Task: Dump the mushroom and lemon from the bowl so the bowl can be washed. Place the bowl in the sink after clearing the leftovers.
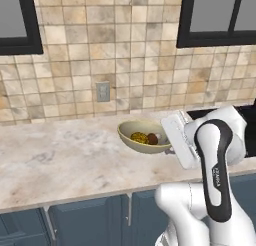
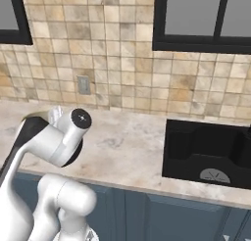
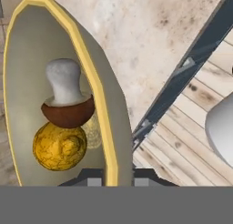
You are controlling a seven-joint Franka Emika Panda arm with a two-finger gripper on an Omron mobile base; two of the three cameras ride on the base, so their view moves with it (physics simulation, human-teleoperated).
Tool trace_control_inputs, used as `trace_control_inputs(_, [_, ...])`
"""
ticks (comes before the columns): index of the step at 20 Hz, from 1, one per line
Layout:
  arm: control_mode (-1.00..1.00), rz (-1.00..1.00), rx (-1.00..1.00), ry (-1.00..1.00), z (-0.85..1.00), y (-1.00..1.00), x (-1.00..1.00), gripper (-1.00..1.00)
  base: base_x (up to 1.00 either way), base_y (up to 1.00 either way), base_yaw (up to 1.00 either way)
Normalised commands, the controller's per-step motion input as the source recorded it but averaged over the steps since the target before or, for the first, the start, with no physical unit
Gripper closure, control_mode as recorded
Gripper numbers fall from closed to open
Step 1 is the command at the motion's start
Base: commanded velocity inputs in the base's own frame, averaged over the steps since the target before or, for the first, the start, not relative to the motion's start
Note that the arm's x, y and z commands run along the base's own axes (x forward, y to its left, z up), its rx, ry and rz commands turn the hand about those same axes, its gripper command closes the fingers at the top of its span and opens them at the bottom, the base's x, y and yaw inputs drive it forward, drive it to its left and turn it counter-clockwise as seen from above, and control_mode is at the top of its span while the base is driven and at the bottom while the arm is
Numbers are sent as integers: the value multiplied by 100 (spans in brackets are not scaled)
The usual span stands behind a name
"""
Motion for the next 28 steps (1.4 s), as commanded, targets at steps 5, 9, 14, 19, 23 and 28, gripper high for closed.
trace_control_inputs(5, [100,0,0,0,0,0,0,100,-15,-84,-2])
trace_control_inputs(9, [100,0,0,0,0,0,0,100,0,-100,-5])
trace_control_inputs(14, [100,0,0,0,0,0,0,100,0,-100,-5])
trace_control_inputs(19, [100,0,0,0,0,0,0,100,2,-98,-4])
trace_control_inputs(23, [100,0,0,0,0,0,0,100,8,-76,-4])
trace_control_inputs(28, [100,0,0,0,0,0,0,100,21,-30,-5])
